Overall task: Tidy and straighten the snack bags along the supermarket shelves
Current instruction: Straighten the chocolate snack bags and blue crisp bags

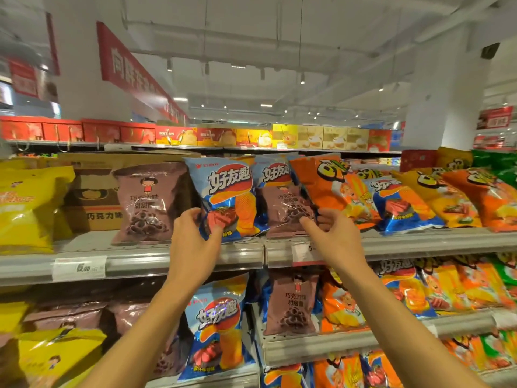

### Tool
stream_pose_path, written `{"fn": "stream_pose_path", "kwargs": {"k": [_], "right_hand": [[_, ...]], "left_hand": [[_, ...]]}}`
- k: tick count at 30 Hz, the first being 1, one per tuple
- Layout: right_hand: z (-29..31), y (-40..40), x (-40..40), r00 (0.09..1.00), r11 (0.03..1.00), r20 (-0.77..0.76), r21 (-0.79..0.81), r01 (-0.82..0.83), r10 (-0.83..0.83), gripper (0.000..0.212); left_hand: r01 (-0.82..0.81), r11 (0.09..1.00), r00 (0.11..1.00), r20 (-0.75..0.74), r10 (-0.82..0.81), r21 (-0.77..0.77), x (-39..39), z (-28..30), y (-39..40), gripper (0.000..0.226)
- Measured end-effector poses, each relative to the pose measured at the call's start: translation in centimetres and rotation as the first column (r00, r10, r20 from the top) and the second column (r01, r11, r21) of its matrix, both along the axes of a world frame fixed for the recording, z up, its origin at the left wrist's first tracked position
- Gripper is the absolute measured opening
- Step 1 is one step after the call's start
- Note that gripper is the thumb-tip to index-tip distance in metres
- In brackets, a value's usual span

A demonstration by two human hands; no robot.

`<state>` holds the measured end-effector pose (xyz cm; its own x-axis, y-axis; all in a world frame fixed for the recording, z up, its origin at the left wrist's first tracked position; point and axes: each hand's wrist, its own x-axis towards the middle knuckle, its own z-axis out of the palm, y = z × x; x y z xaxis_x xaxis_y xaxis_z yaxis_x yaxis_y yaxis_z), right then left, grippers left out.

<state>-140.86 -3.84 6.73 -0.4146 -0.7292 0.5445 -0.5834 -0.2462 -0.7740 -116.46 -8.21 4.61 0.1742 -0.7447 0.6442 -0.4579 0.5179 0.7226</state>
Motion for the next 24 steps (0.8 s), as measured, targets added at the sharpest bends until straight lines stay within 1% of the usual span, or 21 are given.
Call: {"fn": "stream_pose_path", "kwargs": {"k": [2, 4, 6, 8, 9, 10, 12, 13, 15, 17, 18, 20, 22, 24], "right_hand": [[0.6, -1.4, -0.2, 0.995, 0.999, -0.091, -0.02, 0.04, -0.042, 0.059], [1.4, -2.9, -0.5, 0.991, 1.0, -0.136, 0.0, 0.007, -0.007, 0.054], [2.3, -4.6, -1.0, 0.986, 0.992, -0.154, 0.117, -0.046, 0.064, 0.061], [3.1, -6.0, -1.4, 0.976, 0.955, -0.189, 0.291, -0.053, 0.112, 0.073], [3.4, -6.6, -1.4, 0.971, 0.929, -0.19, 0.365, -0.064, 0.142, 0.076], [3.6, -7.2, -1.5, 0.968, 0.906, -0.183, 0.415, -0.085, 0.174, 0.074], [4.0, -8.3, -1.7, 0.959, 0.879, -0.18, 0.464, -0.114, 0.22, 0.063], [4.2, -8.8, -1.8, 0.955, 0.87, -0.178, 0.478, -0.126, 0.236, 0.062], [4.2, -9.7, -2.0, 0.954, 0.846, -0.114, 0.5, -0.187, 0.278, 0.073], [3.9, -10.3, -2.2, 0.949, 0.821, -0.013, 0.505, -0.266, 0.316, 0.08], [3.7, -10.6, -2.4, 0.944, 0.815, 0.021, 0.498, -0.295, 0.329, 0.077], [3.3, -10.9, -2.6, 0.935, 0.812, 0.068, 0.476, -0.337, 0.349, 0.06], [3.0, -11.1, -2.5, 0.931, 0.824, 0.087, 0.442, -0.354, 0.353, 0.051], [2.7, -11.0, -2.4, 0.934, 0.854, 0.051, 0.392, -0.343, 0.352, 0.053]], "left_hand": [[-0.013, 0.998, 0.999, 0.034, 0.011, 0.056, 0.1, 0.5, -0.6, 0.07], [-0.031, 0.994, 0.997, 0.077, 0.023, 0.101, 0.1, 1.3, -1.2, 0.084], [-0.033, 0.989, 0.995, 0.095, 0.019, 0.144, 0.0, 2.2, -1.6, 0.093], [-0.009, 0.981, 0.996, 0.091, -0.009, 0.194, -0.3, 3.1, -2.1, 0.094], [-0.001, 0.973, 0.996, 0.09, -0.021, 0.23, -0.5, 3.4, -2.4, 0.092], [0.007, 0.963, 0.996, 0.083, -0.031, 0.27, -0.6, 3.7, -2.7, 0.089], [0.063, 0.938, 0.996, 0.039, -0.082, 0.34, -0.6, 4.1, -3.6, 0.085], [0.105, 0.926, 0.993, 0.005, -0.115, 0.362, -0.6, 4.3, -4.1, 0.085], [0.149, 0.912, 0.989, -0.047, -0.142, 0.383, -0.5, 4.3, -4.7, 0.082], [0.17, 0.908, 0.985, -0.075, -0.153, 0.382, -0.5, 4.4, -4.9, 0.068], [0.184, 0.907, 0.983, -0.091, -0.161, 0.378, -0.6, 4.5, -5.0, 0.058], [0.208, 0.903, 0.977, -0.124, -0.174, 0.375, -0.7, 4.6, -5.0, 0.041], [0.207, 0.905, 0.976, -0.141, -0.165, 0.371, -0.6, 4.7, -4.9, 0.03], [0.185, 0.917, 0.979, -0.15, -0.14, 0.354, -0.5, 4.8, -4.7, 0.024]]}}
